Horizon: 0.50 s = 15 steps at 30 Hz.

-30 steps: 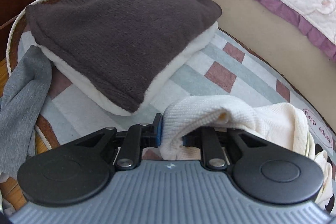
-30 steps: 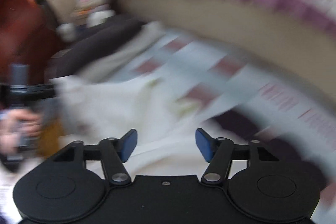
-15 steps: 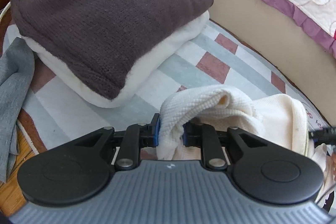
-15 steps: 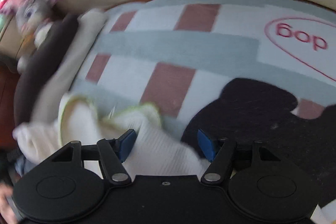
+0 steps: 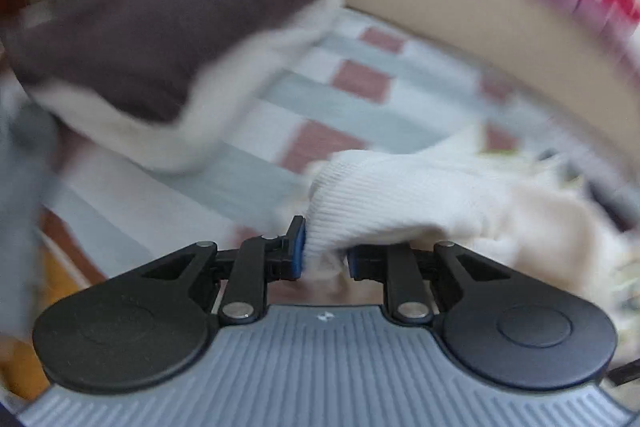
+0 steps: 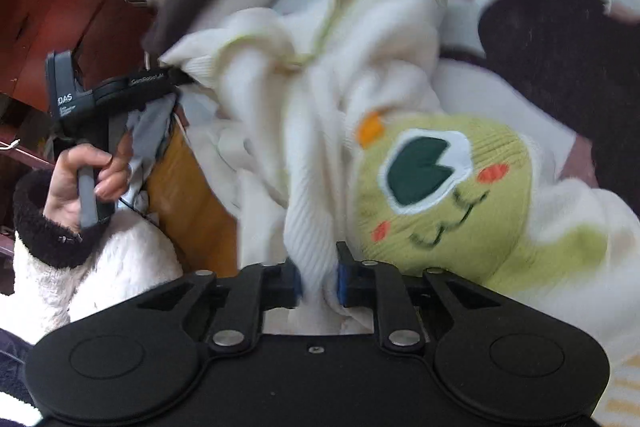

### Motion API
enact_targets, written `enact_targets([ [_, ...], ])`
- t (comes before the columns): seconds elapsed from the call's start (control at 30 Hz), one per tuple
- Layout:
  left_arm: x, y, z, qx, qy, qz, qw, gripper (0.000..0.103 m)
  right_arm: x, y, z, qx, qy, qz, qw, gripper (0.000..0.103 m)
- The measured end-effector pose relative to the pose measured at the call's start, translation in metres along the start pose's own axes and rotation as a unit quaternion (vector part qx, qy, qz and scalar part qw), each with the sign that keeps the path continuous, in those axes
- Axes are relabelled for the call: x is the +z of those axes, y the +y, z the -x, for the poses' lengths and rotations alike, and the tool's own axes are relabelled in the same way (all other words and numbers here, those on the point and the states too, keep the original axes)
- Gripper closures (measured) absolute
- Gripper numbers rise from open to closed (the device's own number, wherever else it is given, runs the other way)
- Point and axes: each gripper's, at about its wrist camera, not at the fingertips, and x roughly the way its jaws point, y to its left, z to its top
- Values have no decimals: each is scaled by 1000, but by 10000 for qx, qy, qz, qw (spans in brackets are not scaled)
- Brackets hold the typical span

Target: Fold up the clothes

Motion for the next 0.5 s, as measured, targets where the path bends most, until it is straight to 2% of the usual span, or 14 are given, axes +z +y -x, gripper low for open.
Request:
enact_targets([
  [0.03,0,-4,-2,198,35,-165,9997,81,4,-2,3,-70,-34,-63,9999,76],
  [0.1,0,-12,-7,593,104,-496,9970,75,15,1,13,-259,-246,-4,9994,56],
  [0.17,-1,-19,-11,942,178,-810,9921,65,27,6,17,-474,-372,169,9980,51],
  [0.27,-2,-29,-20,1210,263,-1195,9851,60,51,16,13,-880,-442,530,9937,41],
  [0.33,-3,-36,-27,1397,278,-1419,9796,60,67,23,0,-1343,-453,911,9857,41],
  [0.43,-3,-37,-31,1448,132,-1376,9798,60,86,26,-28,-1921,-235,1456,9702,42],
  [0.47,-2,-37,-32,1486,66,-1407,9788,61,92,24,-35,-1950,-244,1508,9688,49],
  [0.5,-3,-39,-33,1569,-21,-1507,9760,63,96,19,-40,-1851,-323,1479,9710,68],
])
